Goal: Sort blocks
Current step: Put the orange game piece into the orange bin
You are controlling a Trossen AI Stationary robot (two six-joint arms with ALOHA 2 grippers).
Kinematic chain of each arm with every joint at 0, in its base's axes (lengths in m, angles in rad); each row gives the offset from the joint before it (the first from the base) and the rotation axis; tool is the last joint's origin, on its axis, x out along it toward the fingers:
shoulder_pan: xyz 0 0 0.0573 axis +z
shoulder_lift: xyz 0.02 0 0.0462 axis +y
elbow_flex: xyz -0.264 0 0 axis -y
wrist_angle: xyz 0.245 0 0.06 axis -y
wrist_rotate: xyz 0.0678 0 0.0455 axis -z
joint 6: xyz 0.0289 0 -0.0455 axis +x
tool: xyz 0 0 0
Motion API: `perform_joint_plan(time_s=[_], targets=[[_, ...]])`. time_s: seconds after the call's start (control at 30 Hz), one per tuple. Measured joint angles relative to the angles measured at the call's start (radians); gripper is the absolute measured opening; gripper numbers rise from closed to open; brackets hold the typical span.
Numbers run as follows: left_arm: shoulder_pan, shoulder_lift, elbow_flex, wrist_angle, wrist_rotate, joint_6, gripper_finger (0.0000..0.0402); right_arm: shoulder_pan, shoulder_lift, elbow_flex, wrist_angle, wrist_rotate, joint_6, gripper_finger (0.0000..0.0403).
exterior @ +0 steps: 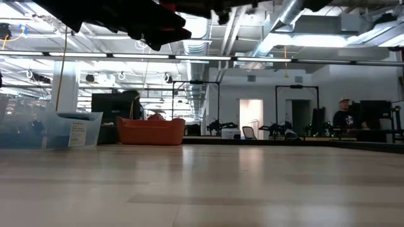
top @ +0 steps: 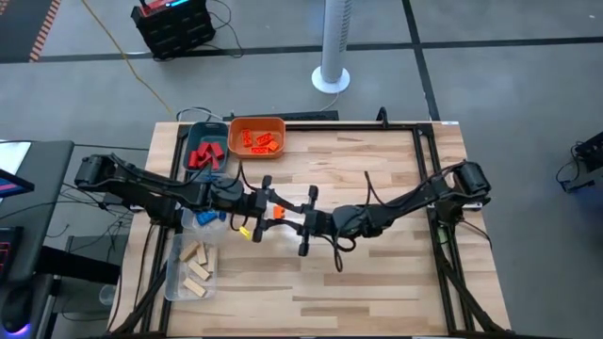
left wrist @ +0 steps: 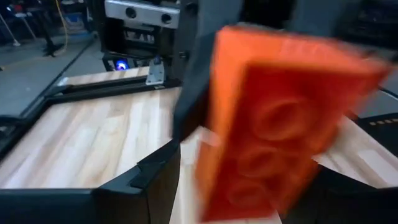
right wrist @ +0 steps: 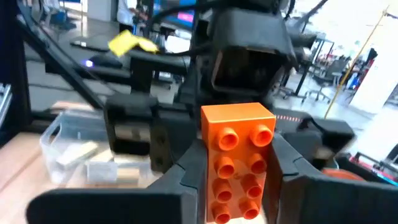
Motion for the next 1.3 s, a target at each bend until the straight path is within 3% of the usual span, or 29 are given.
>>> perform_joint_plan(time_s=[0.17,0.33,0.4,0.63,0.77,0.9,1.03,1.3], targets=[[-0.005,0.000,0.000,0.019,-0.008,0.044,0.0204,0.000,0.043,0.050,0.003,0.000,-0.023,0.0088],[-0.011,-0.002,0.000,0.014,-0.049,0.070,0.0129,-0.001,0.038,0.050,-0.009,0.013,-0.013,0.0101],[-0.003,-0.002,0.000,0.017,-0.048,0.065,0.0121,-0.002,0.036,0.050,-0.018,0.020,-0.010,0.0116],[0.087,-0.025,0.002,-0.124,-0.046,-0.002,0.0121,0.039,-0.084,0.049,-0.269,0.235,-0.010,0.0187],[0.202,-0.079,0.002,-0.244,-0.052,-0.013,0.0121,0.082,-0.185,0.050,-0.532,0.385,0.132,0.0206],[0.385,-0.107,0.031,-0.405,-0.107,-0.018,0.0121,0.101,-0.194,0.049,-0.736,0.401,0.346,0.0206],[0.568,-0.071,0.062,-0.473,-0.114,-0.018,0.0121,0.128,-0.101,0.002,-0.711,0.400,0.467,0.0198],[0.804,0.157,0.237,-0.688,-0.027,-0.026,0.0121,0.122,0.086,0.000,-0.555,0.369,0.449,0.0188]])
